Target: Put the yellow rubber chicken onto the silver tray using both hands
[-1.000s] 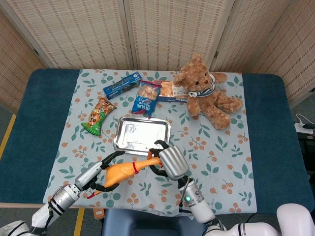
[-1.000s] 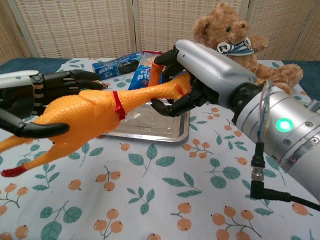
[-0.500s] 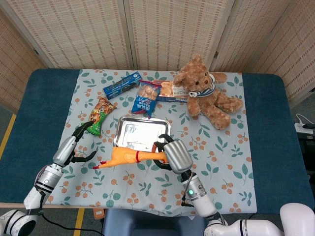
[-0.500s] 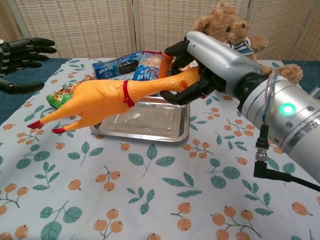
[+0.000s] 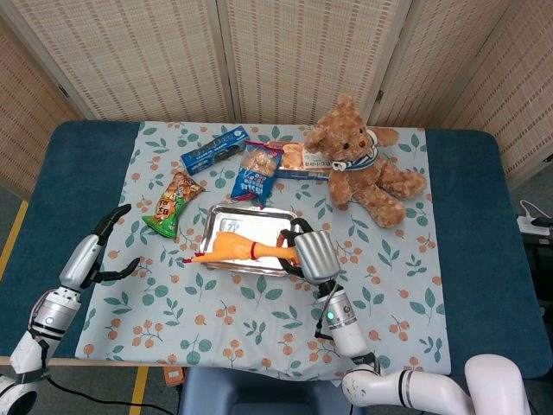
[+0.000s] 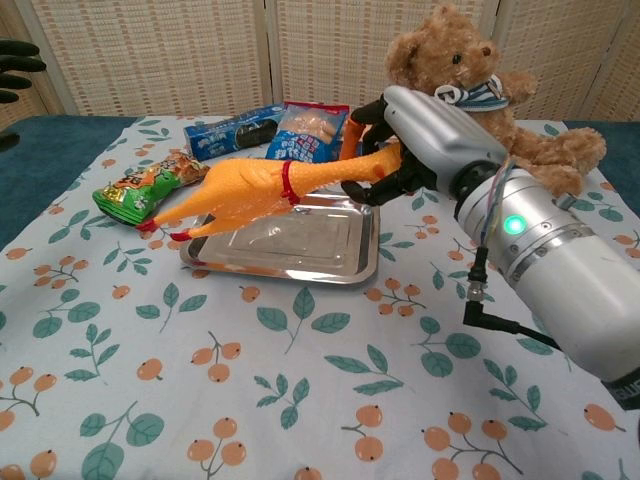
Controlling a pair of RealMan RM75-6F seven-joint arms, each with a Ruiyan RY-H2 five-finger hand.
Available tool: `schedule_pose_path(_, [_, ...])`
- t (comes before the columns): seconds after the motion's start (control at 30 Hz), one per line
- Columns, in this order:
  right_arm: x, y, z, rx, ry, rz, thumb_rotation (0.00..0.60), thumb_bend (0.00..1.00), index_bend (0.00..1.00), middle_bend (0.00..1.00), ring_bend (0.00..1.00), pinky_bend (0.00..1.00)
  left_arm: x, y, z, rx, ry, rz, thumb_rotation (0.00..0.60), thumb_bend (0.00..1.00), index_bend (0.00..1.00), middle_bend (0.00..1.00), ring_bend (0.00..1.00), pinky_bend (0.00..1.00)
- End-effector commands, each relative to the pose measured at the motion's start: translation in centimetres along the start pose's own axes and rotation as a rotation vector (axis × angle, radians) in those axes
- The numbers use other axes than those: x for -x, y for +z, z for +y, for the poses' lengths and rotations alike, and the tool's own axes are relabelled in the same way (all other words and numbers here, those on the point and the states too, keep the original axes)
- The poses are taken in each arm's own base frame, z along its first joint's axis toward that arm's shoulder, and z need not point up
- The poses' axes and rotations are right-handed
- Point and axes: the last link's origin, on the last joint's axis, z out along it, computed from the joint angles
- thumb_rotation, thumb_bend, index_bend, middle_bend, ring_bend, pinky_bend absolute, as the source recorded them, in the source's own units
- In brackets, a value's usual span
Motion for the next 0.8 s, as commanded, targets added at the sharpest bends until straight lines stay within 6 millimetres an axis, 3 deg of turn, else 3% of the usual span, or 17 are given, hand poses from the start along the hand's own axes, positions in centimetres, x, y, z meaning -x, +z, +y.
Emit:
schedule_pose_path(0.03, [2.1,1.4,0.4,0.027,0.029,0.038,0.6,0.34,0.83,0.67,0.75,0.74,0.1,-0.6,-0.2,0.001,0.006,-0.021,0.6,0.34,0.0,0.0,0.0,0.0])
schedule_pose_path(0.23, [4.3,1.9,1.9,0.054,0.029,0.037,0.6,0.34,0.83,0.67,0.75,0.73,0.5,-1.0,-0.4,0.002,0.004,-0.055,0.6,0.34,0.0,0.0,0.0,0.0])
schedule_pose_path(0.3, [4.8,1.9,2.3,0.046,0.02,0.033,0.6,0.34,0.78,0.67,0.69,0.64,0.8,-1.0,-0.5,-0.009,-0.011,-0.072,0.6,0.34,0.0,0.0,0.0,0.0])
schedule_pose_path(0.37, [5.2,1.9,2.9,0.031,0.022,0.007,0.6,0.34,0.63,0.6,0.53,0.46,1.1,-1.2,-0.6,-0.03,-0.045,-0.103,0.6,0.34,0.0,0.0,0.0,0.0])
schedule_pose_path(0.53, [5.5,1.8,4.0,0.045,-0.017,-0.054,0.6,0.31,0.3,0.32,0.26,0.23,1.1,-1.5,-0.8,-0.052,-0.064,-0.131,0.6,0.35,0.0,0.0,0.0,0.0])
schedule_pose_path(0.67, [5.2,1.5,4.7,0.077,-0.052,-0.116,0.6,0.25,0.06,0.17,0.14,0.13,1.2,-1.6,-0.8,-0.054,-0.082,-0.14,0.6,0.35,0.0,0.0,0.0,0.0])
schedule_pose_path(0.8, [4.6,1.1,5.2,0.103,-0.079,-0.139,0.6,0.2,0.0,0.1,0.13,0.1,1.2,-1.7,-0.6,-0.047,-0.078,-0.145,0.6,0.35,0.0,0.0,0.0,0.0])
